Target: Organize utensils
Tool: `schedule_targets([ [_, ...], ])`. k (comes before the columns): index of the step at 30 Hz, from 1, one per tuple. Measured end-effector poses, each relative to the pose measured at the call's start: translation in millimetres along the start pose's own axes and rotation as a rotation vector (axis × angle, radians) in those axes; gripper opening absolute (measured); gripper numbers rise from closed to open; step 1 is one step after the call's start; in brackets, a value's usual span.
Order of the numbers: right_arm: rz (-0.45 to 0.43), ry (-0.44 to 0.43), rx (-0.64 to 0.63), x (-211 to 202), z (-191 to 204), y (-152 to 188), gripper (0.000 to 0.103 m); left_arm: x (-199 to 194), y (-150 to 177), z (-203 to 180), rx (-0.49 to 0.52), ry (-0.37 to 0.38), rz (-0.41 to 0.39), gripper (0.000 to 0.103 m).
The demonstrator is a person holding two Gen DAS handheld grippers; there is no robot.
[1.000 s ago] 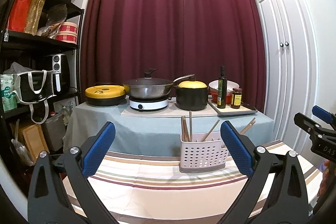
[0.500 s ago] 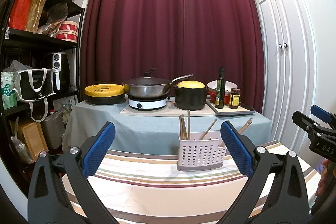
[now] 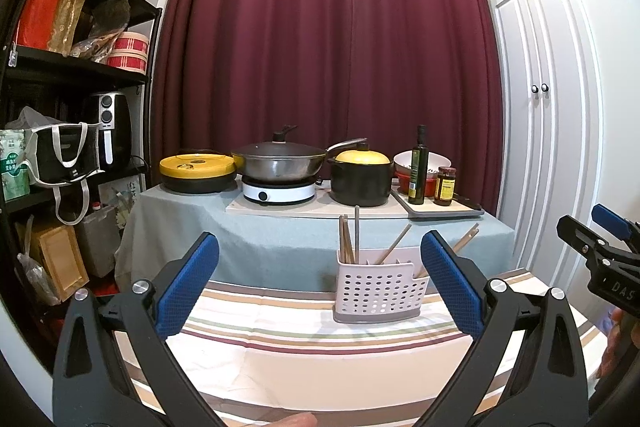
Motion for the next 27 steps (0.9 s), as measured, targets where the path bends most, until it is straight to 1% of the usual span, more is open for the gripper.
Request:
schedule_targets([
  [4, 0.002, 0.001, 0.000, 0, 0, 0, 0.085, 3, -1, 2, 0.005, -0.012, 0.008, 0.099],
  [9, 0.004, 0.000, -0.002, 0, 0, 1, 0.085, 9, 2, 5, -0.022, 0.000, 0.044, 0.099],
  [14, 0.014, -0.001, -0.003, 2, -4, 7, 0.085, 6, 3, 1, 0.014, -0.040, 0.009, 0.099],
  [17, 0.018, 0.000, -0.001, 4, -4, 8, 0.085, 8, 3, -2, 0.045, -0.049, 0.010, 0.099],
  [22, 0.025, 0.004, -0.002, 8, -5, 12, 0.085, 14, 3, 0, 0.034, -0.048, 0.020, 0.099],
  [27, 0.058, 0.013, 0.001, 22, -10, 20, 0.085, 30, 11, 10, 0.003, -0.039, 0.055, 0.099],
])
Point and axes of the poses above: each gripper's, at about its wrist camera, not at the fingertips, and x roughly the way its jaws point, z to its left, y to its underside, the point moved 3 cm from there along x, roughly the way its jaws point, and after that the axes turned 7 degrees about y, right-handed, at the moved point
